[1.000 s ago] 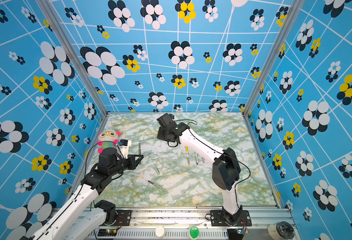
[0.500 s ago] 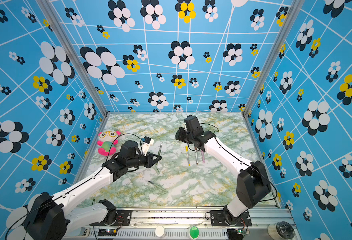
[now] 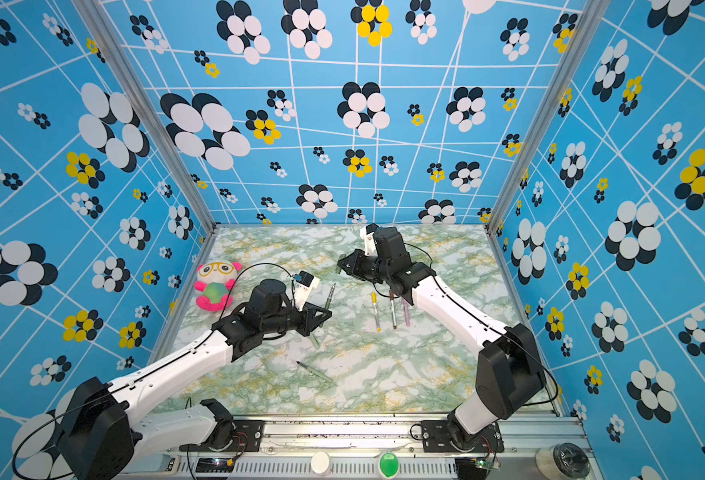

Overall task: Insert the pens into the pen caps
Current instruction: 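Carry the cap above the pen tip held by the left gripper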

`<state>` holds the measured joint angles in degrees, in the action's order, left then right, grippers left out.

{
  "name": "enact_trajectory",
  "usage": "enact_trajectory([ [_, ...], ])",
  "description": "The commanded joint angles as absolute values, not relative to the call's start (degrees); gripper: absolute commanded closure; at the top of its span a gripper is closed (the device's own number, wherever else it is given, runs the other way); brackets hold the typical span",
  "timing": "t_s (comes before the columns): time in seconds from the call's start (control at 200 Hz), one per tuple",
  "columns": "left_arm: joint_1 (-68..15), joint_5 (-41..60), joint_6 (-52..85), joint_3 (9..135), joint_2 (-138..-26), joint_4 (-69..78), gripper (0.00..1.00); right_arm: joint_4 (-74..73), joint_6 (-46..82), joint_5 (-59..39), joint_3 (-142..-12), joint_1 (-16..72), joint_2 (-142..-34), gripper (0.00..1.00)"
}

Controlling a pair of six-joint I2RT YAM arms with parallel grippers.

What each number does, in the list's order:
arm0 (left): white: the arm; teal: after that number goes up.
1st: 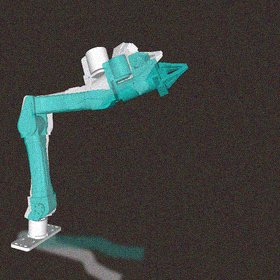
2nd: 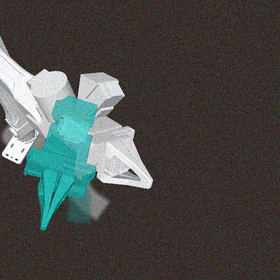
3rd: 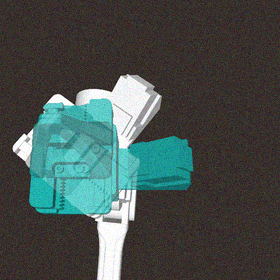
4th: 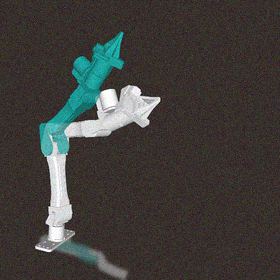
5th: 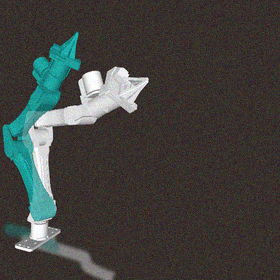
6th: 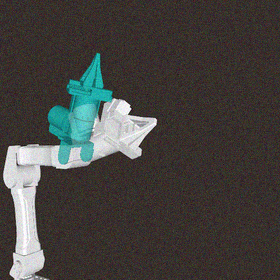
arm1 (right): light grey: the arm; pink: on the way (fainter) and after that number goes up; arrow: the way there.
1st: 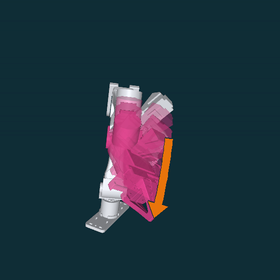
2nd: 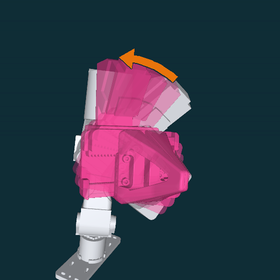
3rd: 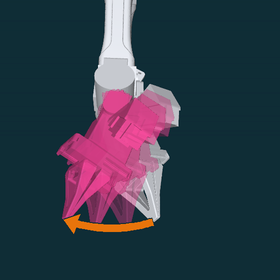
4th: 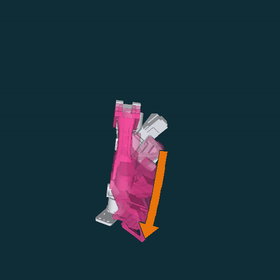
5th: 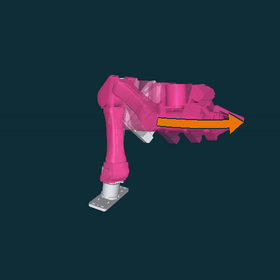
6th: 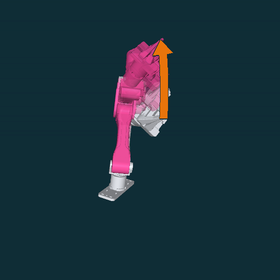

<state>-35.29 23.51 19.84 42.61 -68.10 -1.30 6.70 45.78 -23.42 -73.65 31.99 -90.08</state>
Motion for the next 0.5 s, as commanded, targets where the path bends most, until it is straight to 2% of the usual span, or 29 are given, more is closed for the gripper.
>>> enact_trajectory([
  [0.0,-35.6,21.81,18.82,44.62,-68.29,-1.68,1.0,5.23,46.41,-26.51,-73.96,31.91,-90.54,0.95],
  [0.495,-35.59,21.18,19.86,44.47,-68.62,-0.38,1.0,4.86,46.93,-27.81,-71.38,32.0,-89.53,0.96],
])
